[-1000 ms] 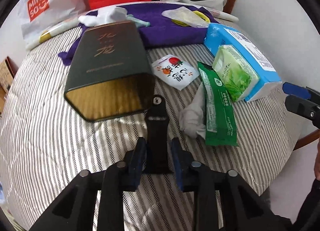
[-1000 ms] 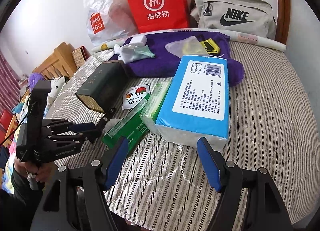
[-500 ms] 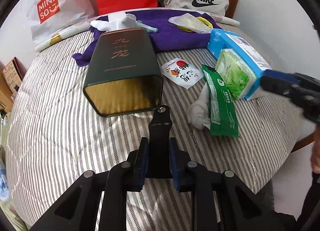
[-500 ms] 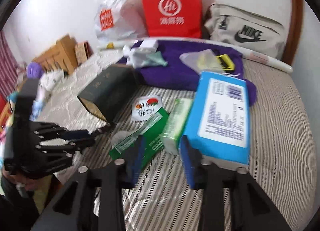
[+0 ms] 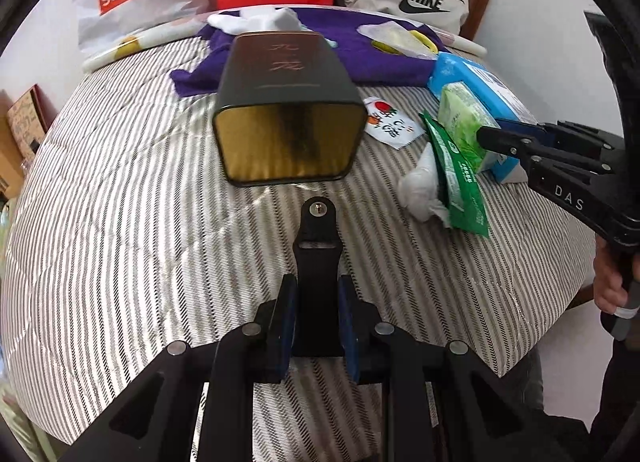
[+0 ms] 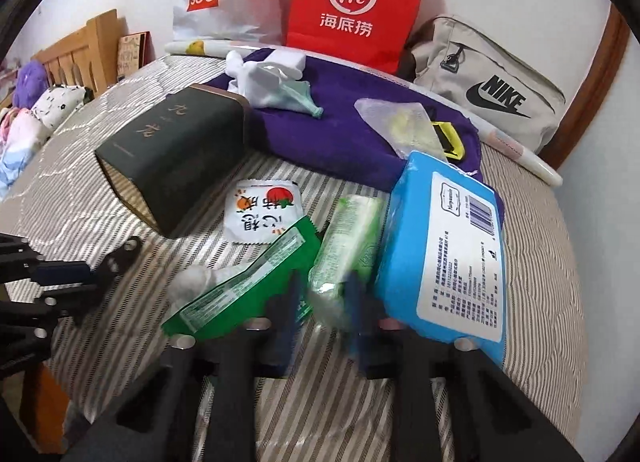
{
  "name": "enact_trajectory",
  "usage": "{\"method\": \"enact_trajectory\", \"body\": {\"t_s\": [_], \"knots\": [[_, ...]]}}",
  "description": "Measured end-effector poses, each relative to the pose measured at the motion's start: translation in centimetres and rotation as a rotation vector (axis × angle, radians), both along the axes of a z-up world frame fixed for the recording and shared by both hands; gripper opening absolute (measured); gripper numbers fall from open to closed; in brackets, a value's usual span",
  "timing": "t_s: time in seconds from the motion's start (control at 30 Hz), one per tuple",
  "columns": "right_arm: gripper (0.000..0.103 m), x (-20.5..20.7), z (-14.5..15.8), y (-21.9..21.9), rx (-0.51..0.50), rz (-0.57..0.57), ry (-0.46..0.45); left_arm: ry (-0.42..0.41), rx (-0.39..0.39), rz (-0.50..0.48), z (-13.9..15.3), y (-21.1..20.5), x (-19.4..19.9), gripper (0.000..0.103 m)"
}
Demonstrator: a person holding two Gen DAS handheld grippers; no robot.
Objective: Organize soft objects
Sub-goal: 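Grasp the light green tissue packet with the right tool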
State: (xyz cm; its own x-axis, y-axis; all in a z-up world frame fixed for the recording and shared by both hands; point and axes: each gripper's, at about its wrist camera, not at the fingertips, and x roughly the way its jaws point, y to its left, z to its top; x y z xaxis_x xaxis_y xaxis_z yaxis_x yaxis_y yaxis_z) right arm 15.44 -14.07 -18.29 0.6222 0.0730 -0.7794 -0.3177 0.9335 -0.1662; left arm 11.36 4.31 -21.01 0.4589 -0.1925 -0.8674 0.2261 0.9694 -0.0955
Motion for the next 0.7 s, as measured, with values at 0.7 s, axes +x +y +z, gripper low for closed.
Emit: {"method": "enact_trajectory", "body": {"t_s": [0.7], "knots": [[0.017,-8.4,1.5,-7.6,0.176,0.041,0.074,-0.003,0.005,0.103,-0.1,0.9,-0.4,0.020]]}}
